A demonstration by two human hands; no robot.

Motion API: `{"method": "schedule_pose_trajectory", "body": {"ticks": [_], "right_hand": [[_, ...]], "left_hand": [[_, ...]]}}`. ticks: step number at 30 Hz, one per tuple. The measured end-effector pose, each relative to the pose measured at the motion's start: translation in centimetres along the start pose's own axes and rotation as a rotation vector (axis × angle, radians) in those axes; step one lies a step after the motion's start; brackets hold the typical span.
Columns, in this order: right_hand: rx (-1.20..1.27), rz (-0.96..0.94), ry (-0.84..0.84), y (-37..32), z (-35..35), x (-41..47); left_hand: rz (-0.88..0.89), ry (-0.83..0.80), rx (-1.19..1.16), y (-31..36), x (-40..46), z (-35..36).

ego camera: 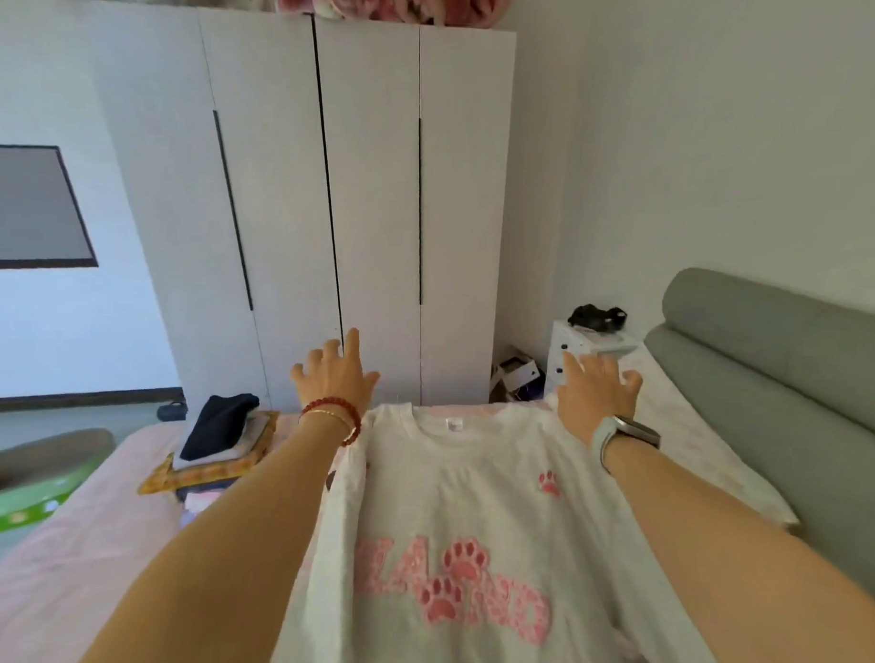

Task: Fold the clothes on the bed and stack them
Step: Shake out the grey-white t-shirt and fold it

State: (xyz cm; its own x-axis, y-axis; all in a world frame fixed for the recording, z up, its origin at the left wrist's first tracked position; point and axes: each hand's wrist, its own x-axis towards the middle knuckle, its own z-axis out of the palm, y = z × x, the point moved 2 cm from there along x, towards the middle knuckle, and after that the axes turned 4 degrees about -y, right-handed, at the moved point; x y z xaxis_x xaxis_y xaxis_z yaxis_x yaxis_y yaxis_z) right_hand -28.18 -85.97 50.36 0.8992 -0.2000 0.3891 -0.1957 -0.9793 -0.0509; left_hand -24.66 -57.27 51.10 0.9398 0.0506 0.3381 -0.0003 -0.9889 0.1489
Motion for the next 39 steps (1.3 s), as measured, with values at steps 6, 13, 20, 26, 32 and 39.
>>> {"method": "schedule_pose_trajectory", "body": {"ticks": [6, 13, 20, 26, 32, 39], "right_hand": [[0.101, -0.145, -0.39, -2.2, 14.0, -4.7], [0.242, -0.135, -0.659, -1.3, 25.6, -15.6], [0.624, 0.151, -0.762, 1.4, 31.7, -32.9], [0.613, 0.73, -0.517, 4.5, 31.1, -44.4], [0.607, 1.117, -0.647, 7.4, 32.1, -48.2], [0.731, 1.116, -0.614, 8.1, 31.3, -48.6]], "left_hand": [[0.107, -0.224, -0.025, 0.5, -4.1, 13.0], [0.056, -0.514, -0.083, -1.5, -14.7, 26.1], [-0.215, -0.632, -0.379, -5.5, -32.2, 33.6], [-0.873, -0.518, -0.318, -11.0, -42.1, 33.3], [-1.023, -0.694, -0.359, -14.5, -44.7, 32.9], [-1.081, -0.775, -0.499, -16.9, -46.5, 31.5]]}}
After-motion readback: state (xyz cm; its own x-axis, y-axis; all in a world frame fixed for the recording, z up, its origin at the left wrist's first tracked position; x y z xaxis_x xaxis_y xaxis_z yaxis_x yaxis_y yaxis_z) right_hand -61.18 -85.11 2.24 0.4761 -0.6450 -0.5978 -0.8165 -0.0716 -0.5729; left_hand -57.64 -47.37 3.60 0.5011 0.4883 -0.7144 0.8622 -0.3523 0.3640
